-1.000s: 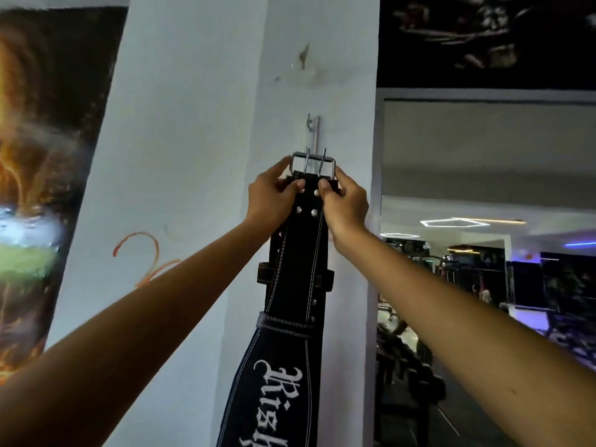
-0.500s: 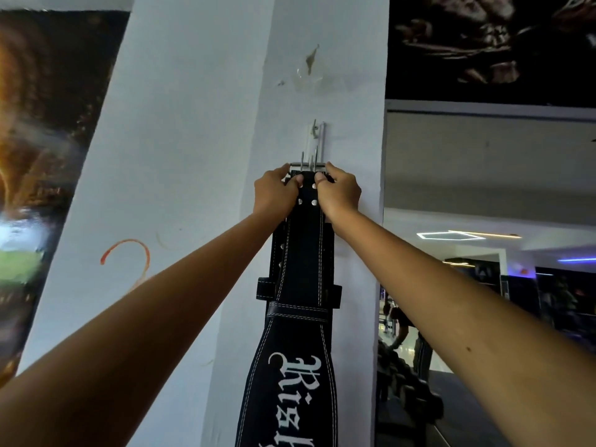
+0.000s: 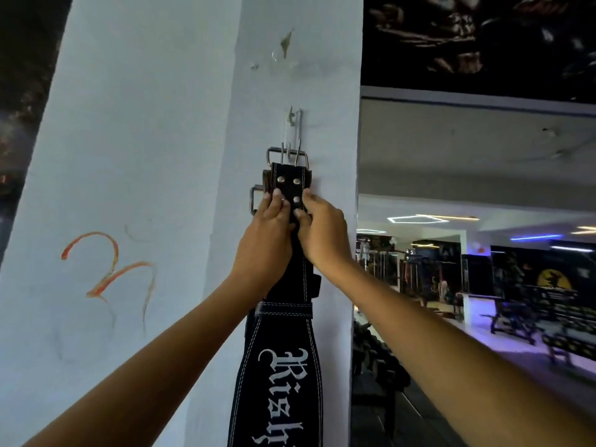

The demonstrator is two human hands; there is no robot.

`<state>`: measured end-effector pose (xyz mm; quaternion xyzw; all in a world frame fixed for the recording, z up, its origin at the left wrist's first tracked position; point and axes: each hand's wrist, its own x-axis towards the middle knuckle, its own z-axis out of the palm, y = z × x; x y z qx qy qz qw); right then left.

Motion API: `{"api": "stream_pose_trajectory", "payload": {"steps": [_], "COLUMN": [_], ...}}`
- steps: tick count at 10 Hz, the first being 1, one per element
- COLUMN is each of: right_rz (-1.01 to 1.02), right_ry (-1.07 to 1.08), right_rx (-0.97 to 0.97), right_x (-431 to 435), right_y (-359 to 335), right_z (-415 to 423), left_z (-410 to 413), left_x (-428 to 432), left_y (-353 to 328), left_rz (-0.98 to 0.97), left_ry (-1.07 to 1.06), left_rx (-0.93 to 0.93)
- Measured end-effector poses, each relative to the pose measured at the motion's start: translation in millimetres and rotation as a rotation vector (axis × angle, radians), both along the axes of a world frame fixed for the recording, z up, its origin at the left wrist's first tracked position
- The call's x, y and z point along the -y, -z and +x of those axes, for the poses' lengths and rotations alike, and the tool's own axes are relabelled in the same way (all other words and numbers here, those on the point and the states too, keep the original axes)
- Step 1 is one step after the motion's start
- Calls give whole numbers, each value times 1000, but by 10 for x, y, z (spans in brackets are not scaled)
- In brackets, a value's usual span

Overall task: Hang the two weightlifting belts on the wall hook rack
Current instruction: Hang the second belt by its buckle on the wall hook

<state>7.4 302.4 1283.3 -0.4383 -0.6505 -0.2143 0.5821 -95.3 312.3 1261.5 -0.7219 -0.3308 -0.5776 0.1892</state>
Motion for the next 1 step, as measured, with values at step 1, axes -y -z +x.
{"api": "stream_pose_trajectory", "payload": {"steps": [1], "right_rz": [-51], "right_ry": [21], "right_rx": [102], "right_x": [20], "right_y": [326], "right_z": [85], "left_z": [-87], "left_x": [-41], "left_y": [255], "left_rz": [39], "left_ry": [9], "left_rx": [5]}}
